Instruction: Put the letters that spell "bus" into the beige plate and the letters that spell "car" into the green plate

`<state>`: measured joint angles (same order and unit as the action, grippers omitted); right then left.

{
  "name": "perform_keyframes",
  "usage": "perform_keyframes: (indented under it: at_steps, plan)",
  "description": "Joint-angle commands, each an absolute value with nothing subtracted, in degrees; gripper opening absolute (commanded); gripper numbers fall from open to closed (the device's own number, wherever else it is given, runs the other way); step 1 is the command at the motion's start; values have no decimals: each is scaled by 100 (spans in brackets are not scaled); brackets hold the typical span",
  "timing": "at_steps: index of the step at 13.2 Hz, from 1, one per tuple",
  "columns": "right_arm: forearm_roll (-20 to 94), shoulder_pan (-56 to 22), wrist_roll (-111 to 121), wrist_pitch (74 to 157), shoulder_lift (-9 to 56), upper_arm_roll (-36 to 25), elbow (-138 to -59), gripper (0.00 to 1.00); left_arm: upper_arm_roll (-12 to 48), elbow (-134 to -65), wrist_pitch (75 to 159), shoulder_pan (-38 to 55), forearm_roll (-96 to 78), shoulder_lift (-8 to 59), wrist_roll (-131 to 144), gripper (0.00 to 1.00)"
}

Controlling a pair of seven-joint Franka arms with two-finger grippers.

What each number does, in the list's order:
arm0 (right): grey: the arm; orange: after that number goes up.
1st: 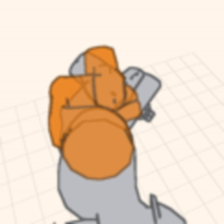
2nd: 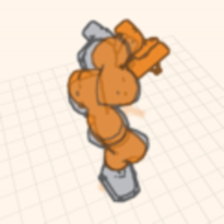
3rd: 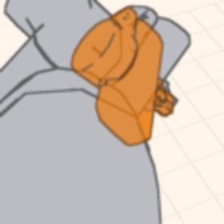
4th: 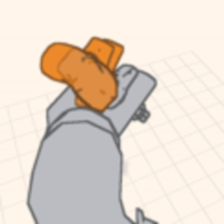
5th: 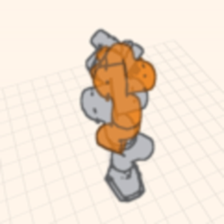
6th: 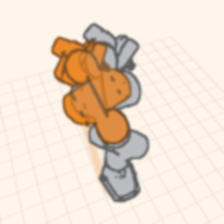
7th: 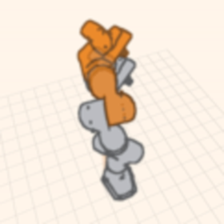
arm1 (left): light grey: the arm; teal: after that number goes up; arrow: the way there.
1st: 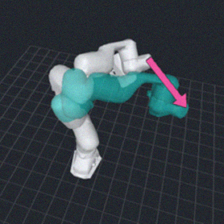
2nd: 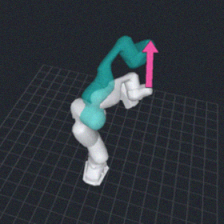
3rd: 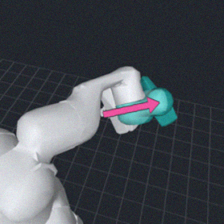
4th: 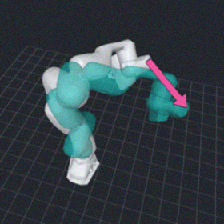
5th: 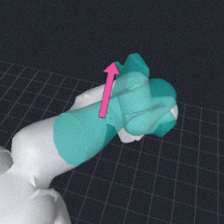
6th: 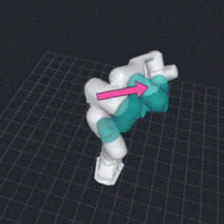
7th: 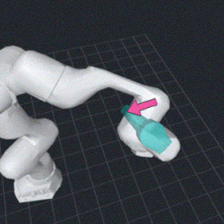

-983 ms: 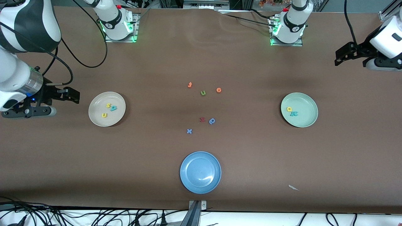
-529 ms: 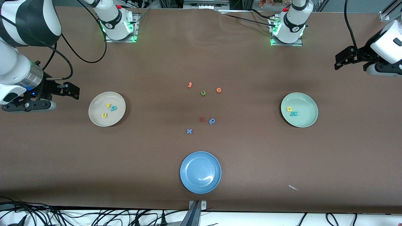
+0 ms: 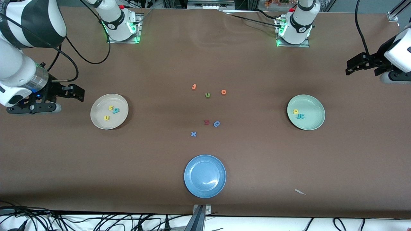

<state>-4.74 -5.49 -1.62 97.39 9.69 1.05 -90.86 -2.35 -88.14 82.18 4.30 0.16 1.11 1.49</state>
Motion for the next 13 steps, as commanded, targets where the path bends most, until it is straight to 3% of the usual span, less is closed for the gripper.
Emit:
perform_keyframes:
  at_steps: [1, 13]
  plan:
    - [-457, -554, -255, 9782, 853, 132, -9220, 100, -123, -8578, 8068, 360, -26, 202, 176, 100]
    - [-360, -580, -554, 9773, 870, 149, -9150, 100, -123, -8630, 8025, 317, 53, 211, 185, 100]
